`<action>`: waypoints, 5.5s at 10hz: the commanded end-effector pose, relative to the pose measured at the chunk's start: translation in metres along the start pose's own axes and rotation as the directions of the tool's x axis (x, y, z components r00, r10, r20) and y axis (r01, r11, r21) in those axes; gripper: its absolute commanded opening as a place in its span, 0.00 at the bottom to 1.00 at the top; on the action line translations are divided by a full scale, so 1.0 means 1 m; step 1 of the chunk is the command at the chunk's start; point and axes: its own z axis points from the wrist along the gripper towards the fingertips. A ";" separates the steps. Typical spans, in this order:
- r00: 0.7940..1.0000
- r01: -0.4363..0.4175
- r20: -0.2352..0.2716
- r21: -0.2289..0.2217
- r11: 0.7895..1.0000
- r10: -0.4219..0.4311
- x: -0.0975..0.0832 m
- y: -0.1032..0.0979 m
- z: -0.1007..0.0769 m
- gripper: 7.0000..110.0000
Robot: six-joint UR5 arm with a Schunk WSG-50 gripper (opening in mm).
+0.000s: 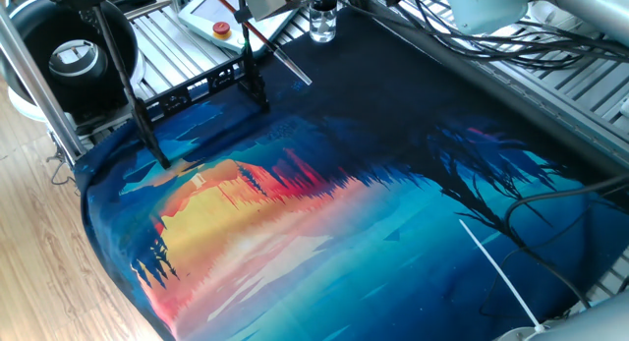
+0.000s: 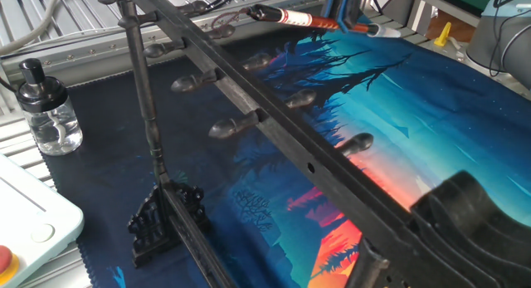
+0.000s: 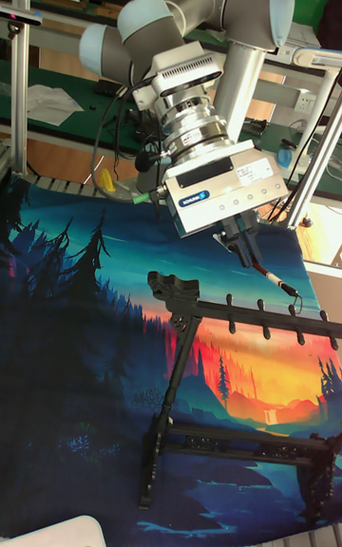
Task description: Place the brush on the pen rack
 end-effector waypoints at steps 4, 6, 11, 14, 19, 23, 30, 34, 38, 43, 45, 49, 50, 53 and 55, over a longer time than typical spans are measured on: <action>0.999 -0.028 -0.027 0.015 1.000 0.028 0.006 -0.010 -0.001 0.00; 0.999 -0.028 -0.035 0.011 1.000 0.028 0.009 -0.011 -0.001 0.00; 0.999 -0.032 -0.039 0.012 0.999 0.033 0.004 -0.017 0.011 0.00; 0.998 -0.044 -0.054 0.042 0.998 0.046 0.006 -0.026 0.015 0.00; 0.982 0.034 -0.190 0.066 0.997 -0.021 0.037 -0.036 0.014 0.15; 0.956 -0.042 -0.284 0.143 0.989 0.081 0.058 -0.050 0.016 0.36; 0.534 -0.138 -0.637 0.582 0.801 0.555 0.217 -0.110 0.003 0.15; 0.572 -0.067 -0.663 0.549 0.833 0.483 0.239 -0.169 -0.011 0.00; 0.676 -0.049 -0.630 0.478 0.877 0.381 0.239 -0.203 -0.019 0.00; 0.748 0.019 -0.579 0.508 0.861 0.325 0.251 -0.241 -0.013 0.00; 0.746 0.004 -0.591 0.464 0.886 0.306 0.250 -0.231 -0.003 0.00; 0.736 -0.043 -0.579 0.476 0.878 0.350 0.254 -0.221 0.005 0.00; 0.738 -0.049 -0.572 0.484 0.874 0.358 0.254 -0.222 0.005 0.00; 0.744 -0.072 -0.556 0.487 0.871 0.372 0.255 -0.220 0.009 0.00; 0.745 -0.069 -0.547 0.507 0.859 0.383 0.259 -0.223 0.008 0.00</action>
